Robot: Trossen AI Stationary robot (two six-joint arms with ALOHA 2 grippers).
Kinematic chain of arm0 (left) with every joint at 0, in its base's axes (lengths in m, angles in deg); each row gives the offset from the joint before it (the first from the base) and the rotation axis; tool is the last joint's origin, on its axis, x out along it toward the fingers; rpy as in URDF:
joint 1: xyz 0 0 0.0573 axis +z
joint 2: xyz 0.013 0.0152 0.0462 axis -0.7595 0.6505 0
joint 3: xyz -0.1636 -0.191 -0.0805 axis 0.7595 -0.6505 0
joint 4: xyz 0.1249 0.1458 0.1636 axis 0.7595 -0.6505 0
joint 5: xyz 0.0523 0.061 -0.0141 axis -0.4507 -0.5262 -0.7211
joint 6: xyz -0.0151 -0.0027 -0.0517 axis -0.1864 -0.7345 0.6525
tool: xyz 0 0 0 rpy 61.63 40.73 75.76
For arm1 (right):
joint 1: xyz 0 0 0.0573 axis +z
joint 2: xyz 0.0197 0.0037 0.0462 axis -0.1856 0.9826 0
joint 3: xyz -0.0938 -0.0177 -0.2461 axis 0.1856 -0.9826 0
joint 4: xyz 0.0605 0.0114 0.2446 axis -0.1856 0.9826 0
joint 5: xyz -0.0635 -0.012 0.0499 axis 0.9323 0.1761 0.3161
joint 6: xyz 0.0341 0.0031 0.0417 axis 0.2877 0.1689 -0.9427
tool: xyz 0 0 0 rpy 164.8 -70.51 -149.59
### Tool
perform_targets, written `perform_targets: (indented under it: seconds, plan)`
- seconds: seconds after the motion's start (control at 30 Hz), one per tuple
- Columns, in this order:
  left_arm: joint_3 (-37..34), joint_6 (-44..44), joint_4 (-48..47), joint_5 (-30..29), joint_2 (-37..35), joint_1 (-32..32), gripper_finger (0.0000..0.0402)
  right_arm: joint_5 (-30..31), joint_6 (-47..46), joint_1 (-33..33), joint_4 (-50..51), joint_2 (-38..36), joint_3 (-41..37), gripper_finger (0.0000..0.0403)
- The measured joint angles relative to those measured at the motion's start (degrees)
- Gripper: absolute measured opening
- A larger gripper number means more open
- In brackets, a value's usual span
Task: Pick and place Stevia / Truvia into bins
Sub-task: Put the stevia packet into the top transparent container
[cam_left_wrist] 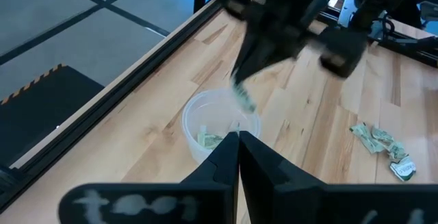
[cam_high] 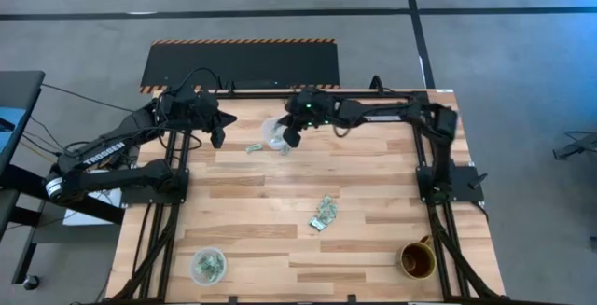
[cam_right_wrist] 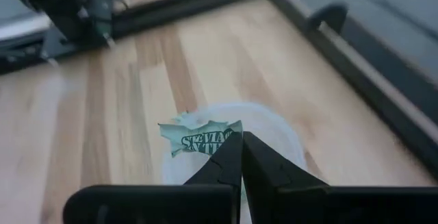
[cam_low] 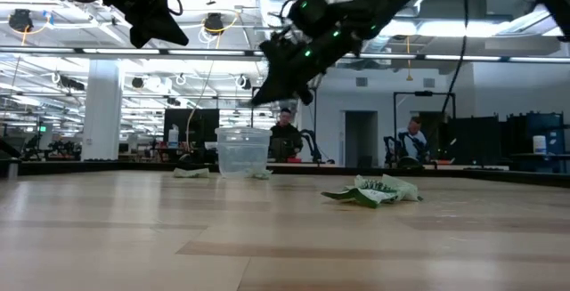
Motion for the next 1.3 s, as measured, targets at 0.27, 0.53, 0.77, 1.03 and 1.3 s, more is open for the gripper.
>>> perform_targets:
  seconds: [0.27,0.53,0.77,1.03,1.3]
  plan:
    - [0.00,0.00,-0.02,0.00,0.00,0.02,0.0000,-0.54,1.13,-0.07,4.88,7.46,7.12,0.0000]
    - [0.00,0.00,0.00,0.00,0.02,0.00,0.0000,-0.86,1.64,-0.57,8.12,7.71,8.17,0.0008]
    - [0.00,0.00,-0.01,0.01,0.02,0.00,0.0000,-2.70,1.63,-0.88,8.60,7.71,8.17,0.0053]
    - [0.00,0.00,0.00,0.00,0.02,0.00,0.0000,-2.73,0.73,-0.83,8.97,7.71,8.15,0.0082]
    - [0.00,0.00,-0.02,-0.02,0.02,0.02,0.0000,1.05,0.72,0.15,10.66,3.05,8.04,0.0079]
